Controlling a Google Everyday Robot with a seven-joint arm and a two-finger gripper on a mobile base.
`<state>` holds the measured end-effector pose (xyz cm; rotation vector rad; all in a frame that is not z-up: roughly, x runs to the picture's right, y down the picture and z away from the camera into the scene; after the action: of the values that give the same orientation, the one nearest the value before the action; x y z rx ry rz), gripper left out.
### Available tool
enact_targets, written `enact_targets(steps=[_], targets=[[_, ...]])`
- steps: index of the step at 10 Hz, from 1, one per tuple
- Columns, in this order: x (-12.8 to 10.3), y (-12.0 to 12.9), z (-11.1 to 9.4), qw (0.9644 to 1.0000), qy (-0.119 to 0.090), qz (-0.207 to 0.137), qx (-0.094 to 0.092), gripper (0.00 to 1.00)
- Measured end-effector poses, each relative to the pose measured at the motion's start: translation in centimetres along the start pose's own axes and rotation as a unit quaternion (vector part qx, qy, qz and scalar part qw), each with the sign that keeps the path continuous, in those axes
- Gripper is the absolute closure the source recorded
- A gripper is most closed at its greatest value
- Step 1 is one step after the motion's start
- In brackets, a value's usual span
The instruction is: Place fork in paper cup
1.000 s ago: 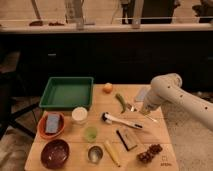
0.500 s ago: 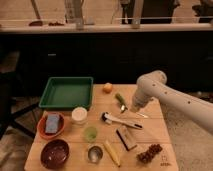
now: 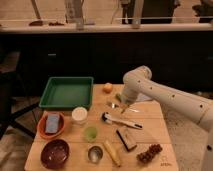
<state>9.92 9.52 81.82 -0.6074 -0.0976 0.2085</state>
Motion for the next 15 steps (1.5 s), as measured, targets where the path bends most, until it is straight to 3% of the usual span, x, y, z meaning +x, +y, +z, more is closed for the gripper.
enact_targets(steps=[4, 9, 15], targets=[[-3.4, 0.1, -1.0, 0.9986, 0.004, -0.052, 0.007, 1.00], [-8.9, 1.3, -2.2, 0.9925, -0.001, -0.122, 0.013, 1.00], [-8.6, 1.2, -2.2, 0.9925, 0.002, -0.121, 0.015, 1.00]])
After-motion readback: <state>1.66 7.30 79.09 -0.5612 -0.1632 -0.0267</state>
